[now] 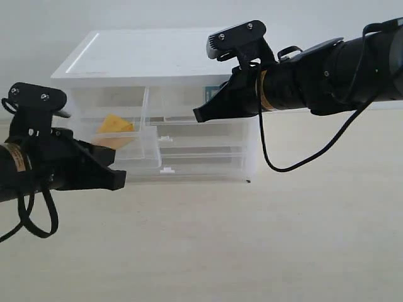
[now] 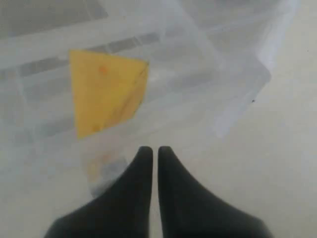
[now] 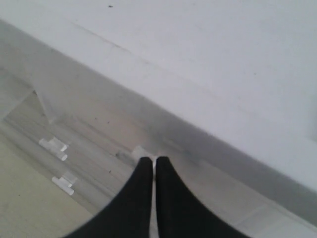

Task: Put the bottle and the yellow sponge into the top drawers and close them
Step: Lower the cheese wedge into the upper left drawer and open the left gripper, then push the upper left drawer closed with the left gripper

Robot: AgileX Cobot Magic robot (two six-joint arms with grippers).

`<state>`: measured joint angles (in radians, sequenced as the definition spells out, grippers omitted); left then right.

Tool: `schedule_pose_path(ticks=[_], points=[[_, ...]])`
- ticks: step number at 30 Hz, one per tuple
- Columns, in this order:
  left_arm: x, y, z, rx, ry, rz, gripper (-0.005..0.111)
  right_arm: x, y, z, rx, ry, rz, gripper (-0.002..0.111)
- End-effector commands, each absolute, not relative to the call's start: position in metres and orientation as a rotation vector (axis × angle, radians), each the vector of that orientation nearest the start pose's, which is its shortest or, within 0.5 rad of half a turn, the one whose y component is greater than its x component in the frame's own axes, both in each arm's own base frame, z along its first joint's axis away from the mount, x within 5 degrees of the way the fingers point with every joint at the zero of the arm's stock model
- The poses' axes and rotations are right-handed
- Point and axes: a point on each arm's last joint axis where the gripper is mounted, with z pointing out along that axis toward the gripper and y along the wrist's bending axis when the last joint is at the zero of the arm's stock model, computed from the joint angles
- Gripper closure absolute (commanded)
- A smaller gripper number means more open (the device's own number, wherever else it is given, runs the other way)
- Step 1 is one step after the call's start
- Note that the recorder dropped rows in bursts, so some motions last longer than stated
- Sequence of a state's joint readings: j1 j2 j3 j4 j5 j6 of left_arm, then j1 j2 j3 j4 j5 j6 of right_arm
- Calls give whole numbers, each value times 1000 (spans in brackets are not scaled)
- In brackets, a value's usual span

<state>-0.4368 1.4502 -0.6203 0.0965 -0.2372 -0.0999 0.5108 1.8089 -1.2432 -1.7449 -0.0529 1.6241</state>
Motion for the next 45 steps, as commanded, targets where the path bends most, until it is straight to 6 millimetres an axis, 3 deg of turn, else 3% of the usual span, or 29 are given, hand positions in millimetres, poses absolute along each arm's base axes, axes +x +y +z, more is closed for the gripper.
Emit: schedule_pose_path(ticks=[1,7,14,21,25,31,33,38,42,45], points=[[270,-112,213,389,1933,-283,103,362,207,252,-673,1953,296,108],[292,-82,211,310,1943,-188,103,362,207,252,-673,1953,296,108],[300,-93,237,422,1809,-165,103,362,207,252,-674,1952,294,108],[314,-94,267,413,1725,-125,103,362,207,252,-674,1952,294,108],[309,-91,290,439,1755,-87,103,363,207,252,-673,1952,292,108],[282,-82,331,434,1666,-64,103,363,206,252,-668,1951,281,108],[275,-80,336,416,1675,-75,103,363,206,252,-668,1951,281,108],[265,-77,319,402,1751,-93,103,363,206,252,-665,1951,277,108],[253,-73,281,340,1868,-154,103,363,206,252,-665,1951,277,108],[243,-72,253,318,1860,-192,103,363,206,252,-667,1951,279,108]])
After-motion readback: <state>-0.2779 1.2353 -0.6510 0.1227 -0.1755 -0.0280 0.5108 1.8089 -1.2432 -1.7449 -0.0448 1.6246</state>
